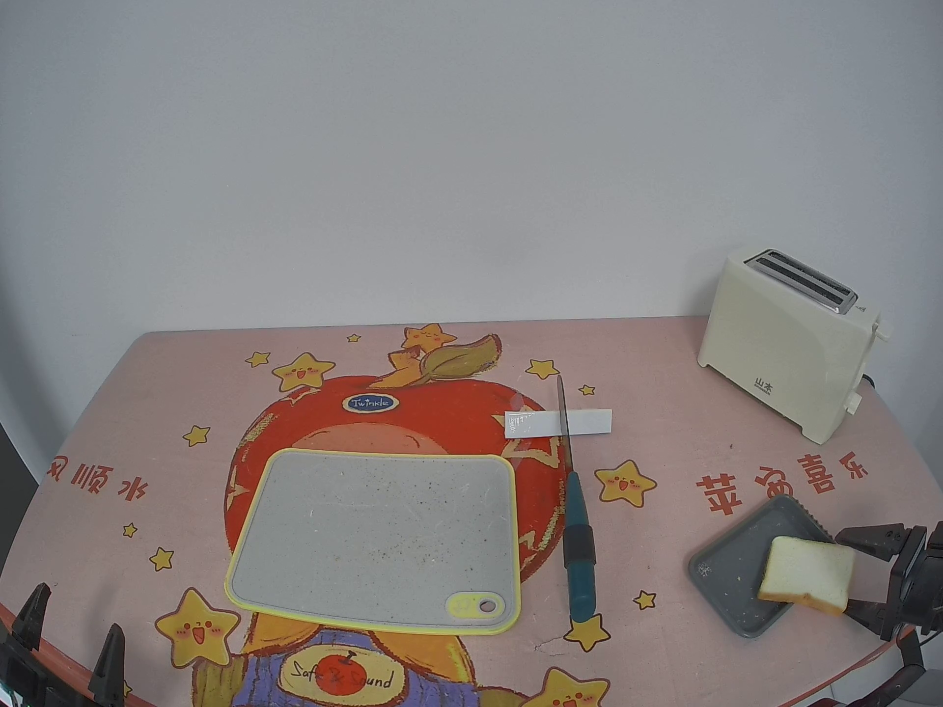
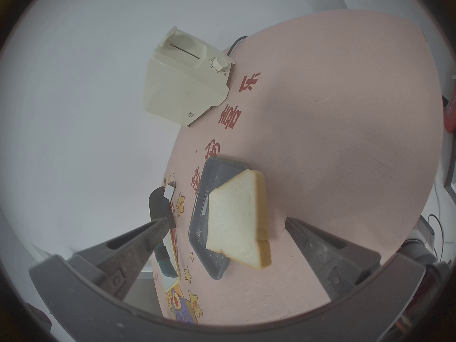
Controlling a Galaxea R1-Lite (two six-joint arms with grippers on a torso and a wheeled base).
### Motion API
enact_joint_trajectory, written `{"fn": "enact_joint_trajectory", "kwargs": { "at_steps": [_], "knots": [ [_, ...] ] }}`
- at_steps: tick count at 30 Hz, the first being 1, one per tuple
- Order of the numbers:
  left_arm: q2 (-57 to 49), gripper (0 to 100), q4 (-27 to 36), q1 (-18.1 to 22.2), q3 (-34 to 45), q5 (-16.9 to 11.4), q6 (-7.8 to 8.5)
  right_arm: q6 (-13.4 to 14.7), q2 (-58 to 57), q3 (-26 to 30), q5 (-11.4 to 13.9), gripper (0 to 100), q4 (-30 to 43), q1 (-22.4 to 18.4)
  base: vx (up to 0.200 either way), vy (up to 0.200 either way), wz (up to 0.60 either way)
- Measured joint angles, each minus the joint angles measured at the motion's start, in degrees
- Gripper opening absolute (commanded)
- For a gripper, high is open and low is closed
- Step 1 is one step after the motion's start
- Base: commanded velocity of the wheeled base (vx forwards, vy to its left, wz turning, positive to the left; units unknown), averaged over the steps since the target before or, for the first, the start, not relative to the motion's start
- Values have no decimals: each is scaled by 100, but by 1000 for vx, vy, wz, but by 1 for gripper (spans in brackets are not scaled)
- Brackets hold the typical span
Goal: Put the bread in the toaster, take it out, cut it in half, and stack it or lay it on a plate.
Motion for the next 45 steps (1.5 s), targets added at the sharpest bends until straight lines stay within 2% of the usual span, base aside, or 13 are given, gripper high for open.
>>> {"fn": "enact_joint_trajectory", "kwargs": {
  "at_steps": [14,15,21,25,38,45],
  "knots": [
    [0,100,0,0,0,-2,-2,0,273,-5,6,100,-139,37,0,0,0],
    [0,100,0,-2,0,-2,0,0,297,0,4,0,-178,37,0,0,0],
    [0,100,0,0,0,-2,-2,0,433,13,22,0,-246,37,0,0,0],
    [0,100,0,0,0,0,-2,0,489,78,184,0,-249,52,0,0,0],
    [0,100,0,0,0,-2,0,-33,439,171,201,0,-257,63,0,0,0],
    [0,100,0,0,0,-2,-2,-91,28,113,206,0,-257,107,0,0,0]
  ]
}}
